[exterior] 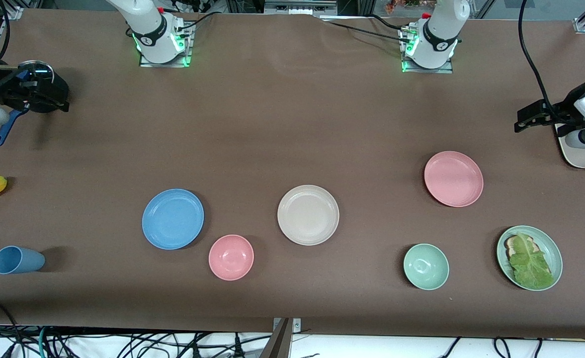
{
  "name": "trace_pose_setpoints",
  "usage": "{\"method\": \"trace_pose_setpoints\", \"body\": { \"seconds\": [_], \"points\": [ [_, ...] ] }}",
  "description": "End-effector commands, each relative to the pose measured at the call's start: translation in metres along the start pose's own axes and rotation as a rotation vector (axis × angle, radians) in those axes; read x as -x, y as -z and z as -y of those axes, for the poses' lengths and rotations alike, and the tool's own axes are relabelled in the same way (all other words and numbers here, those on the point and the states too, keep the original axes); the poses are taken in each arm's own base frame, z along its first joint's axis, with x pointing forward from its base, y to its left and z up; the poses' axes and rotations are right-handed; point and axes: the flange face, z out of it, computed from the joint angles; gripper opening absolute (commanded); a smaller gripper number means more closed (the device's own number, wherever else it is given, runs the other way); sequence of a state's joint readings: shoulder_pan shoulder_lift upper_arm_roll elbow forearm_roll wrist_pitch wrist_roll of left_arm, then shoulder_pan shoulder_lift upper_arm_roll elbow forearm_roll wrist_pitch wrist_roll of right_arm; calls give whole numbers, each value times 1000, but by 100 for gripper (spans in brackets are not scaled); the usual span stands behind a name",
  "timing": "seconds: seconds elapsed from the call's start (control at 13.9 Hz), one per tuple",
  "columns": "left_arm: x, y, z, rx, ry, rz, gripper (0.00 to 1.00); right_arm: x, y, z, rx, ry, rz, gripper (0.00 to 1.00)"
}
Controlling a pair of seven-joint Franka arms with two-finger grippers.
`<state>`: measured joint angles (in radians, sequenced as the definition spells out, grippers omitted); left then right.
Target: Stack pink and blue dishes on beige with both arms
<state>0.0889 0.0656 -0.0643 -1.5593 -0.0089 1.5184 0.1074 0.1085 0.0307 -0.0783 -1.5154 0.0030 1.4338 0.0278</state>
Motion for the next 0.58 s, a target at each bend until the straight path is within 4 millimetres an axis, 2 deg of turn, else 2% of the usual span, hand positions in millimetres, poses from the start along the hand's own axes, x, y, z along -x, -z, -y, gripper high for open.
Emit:
{"method": "trace_pose_setpoints", "body": {
  "seconds": [0.0, 0.29, 0.5],
  "points": [
    [-4, 6, 1, 6, -22, -9, 100, 0, 7, 2, 5, -8, -8, 100],
    [-8, 1, -2, 5, -26, 0, 100, 0, 7, 2, 5, -6, -8, 100],
    [-12, -8, 6, 11, -17, 15, 100, 0, 7, 2, 5, -6, -8, 100]
  ]
}}
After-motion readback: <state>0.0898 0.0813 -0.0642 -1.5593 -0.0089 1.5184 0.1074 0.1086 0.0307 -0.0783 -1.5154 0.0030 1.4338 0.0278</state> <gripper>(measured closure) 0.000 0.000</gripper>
